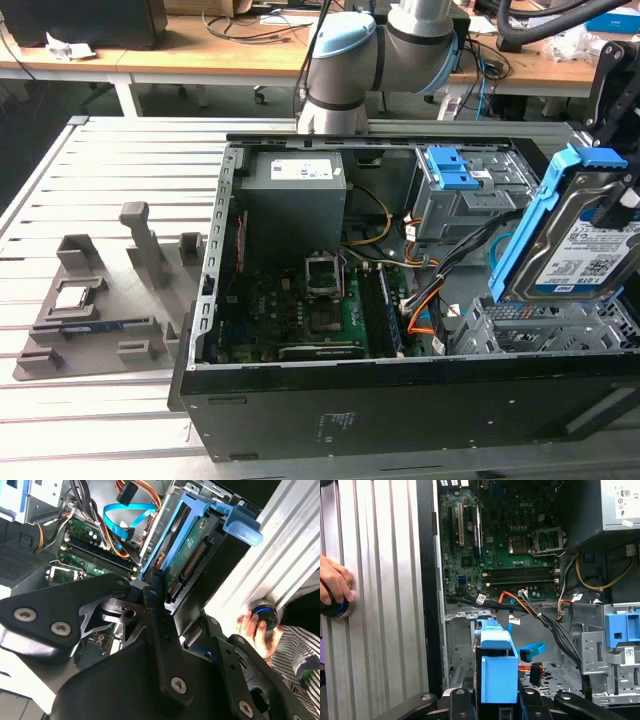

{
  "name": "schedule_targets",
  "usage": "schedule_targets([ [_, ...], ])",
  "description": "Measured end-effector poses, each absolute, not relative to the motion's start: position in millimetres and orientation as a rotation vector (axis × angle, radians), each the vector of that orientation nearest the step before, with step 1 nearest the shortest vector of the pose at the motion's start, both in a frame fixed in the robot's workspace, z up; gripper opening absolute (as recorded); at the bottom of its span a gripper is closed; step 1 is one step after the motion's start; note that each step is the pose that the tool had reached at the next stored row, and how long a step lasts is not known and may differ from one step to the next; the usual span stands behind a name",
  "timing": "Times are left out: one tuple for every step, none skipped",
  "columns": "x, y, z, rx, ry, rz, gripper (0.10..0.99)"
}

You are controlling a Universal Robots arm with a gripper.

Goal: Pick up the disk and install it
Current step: 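Insert the disk into the insertion slot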

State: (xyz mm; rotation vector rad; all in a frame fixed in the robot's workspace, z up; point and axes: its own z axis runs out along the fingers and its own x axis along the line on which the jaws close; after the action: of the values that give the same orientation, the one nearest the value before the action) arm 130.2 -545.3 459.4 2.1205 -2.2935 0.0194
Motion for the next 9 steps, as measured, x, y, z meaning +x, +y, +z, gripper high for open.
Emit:
schedule_targets([
  [130.2,-545.3,457.5,2.111,-2.302,0.019,0.365],
  [130.2,-545.3,455.3,2.107,-2.305,0.019,0.365],
  [130.2,-545.3,453.3,2.107,-2.306,0.019,0.365],
  [130.2,-545.3,451.6,2.107,-2.306,0.019,0.365],
  [130.2,-545.3,449.2,2.107,-2.305,0.019,0.365],
  [130.2,-545.3,445.6,2.111,-2.302,0.019,0.365],
  [130.3,-545.3,441.7,2.115,-2.298,0.019,0.365],
  [130.3,-545.3,440.0,2.12,-2.293,0.02,0.365],
  [130.3,-545.3,439.3,2.123,-2.291,0.02,0.365],
])
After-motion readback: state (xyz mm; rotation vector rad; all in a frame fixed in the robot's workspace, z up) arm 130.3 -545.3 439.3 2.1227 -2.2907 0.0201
